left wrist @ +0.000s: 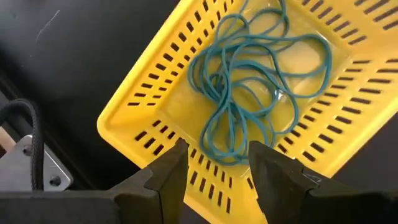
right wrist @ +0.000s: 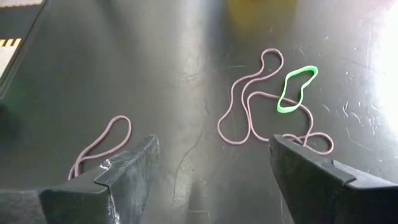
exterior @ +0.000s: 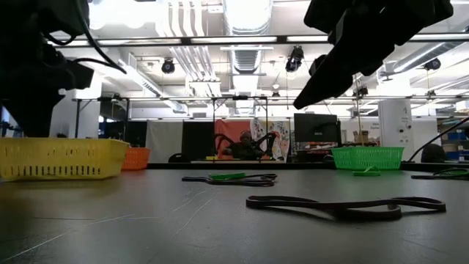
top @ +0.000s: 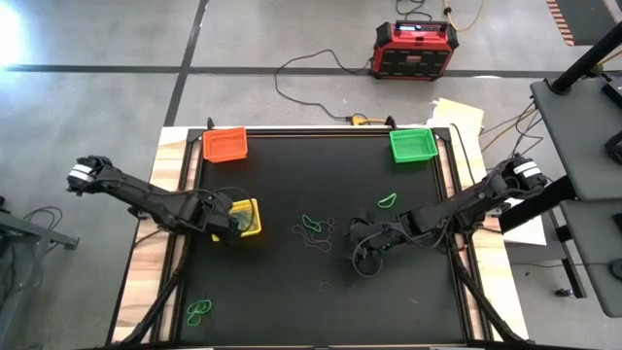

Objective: Sort rubber bands into baskets
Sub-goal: Adjust the yellow bin, then put the purple rubber band into the orange bin

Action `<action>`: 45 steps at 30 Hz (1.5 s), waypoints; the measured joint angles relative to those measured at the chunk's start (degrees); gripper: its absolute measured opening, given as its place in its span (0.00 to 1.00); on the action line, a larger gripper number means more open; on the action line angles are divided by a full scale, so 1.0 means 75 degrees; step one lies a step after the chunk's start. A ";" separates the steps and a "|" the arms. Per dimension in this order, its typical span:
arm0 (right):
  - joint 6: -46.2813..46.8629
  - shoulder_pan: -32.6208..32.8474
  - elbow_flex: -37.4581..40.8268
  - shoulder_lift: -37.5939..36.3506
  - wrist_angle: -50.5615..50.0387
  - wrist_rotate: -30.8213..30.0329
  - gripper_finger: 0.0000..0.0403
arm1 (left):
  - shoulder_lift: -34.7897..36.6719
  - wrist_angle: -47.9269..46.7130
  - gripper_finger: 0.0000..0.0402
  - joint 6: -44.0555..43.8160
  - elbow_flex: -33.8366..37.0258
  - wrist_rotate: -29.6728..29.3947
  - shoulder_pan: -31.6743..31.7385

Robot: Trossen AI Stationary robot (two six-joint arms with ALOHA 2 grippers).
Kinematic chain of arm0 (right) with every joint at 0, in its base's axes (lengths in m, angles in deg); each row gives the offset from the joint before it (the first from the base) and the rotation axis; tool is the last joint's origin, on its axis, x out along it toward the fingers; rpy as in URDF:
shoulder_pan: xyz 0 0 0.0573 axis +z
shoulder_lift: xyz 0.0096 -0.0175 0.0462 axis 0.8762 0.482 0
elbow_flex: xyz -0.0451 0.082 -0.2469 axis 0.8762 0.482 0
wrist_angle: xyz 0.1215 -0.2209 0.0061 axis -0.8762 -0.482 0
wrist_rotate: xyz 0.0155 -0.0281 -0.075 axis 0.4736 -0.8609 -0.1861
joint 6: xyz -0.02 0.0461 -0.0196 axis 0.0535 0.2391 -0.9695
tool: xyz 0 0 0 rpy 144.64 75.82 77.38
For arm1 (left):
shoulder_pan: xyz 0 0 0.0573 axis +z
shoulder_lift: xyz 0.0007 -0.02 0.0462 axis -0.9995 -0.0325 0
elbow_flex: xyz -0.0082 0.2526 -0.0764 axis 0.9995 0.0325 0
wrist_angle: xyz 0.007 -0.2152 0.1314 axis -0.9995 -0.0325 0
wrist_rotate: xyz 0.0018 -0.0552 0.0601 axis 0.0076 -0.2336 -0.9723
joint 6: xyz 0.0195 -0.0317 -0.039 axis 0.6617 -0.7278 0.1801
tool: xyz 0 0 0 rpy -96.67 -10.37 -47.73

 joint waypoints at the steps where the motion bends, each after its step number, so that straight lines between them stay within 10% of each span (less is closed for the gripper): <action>1: -0.0038 -0.0005 0.0000 -0.0002 0.0015 -0.0002 0.73 | -0.0002 0.0000 0.39 -0.0013 0.0007 -0.0032 0.0060; 26: -0.0773 -0.0271 0.0003 -0.0090 0.0431 -0.0197 0.71 | -0.0021 -0.0574 0.39 0.2033 -0.0315 -0.0594 0.2405; 34: -0.0908 -0.0274 0.0003 -0.0236 0.0387 -0.0203 0.68 | -0.0008 -0.0128 0.39 0.3411 -0.1973 -0.0636 0.1567; 45: -0.1807 0.0102 0.0006 -0.0221 0.0377 -0.1655 0.64 | -0.0384 0.4985 0.39 0.4823 -0.1574 -0.2107 -0.0812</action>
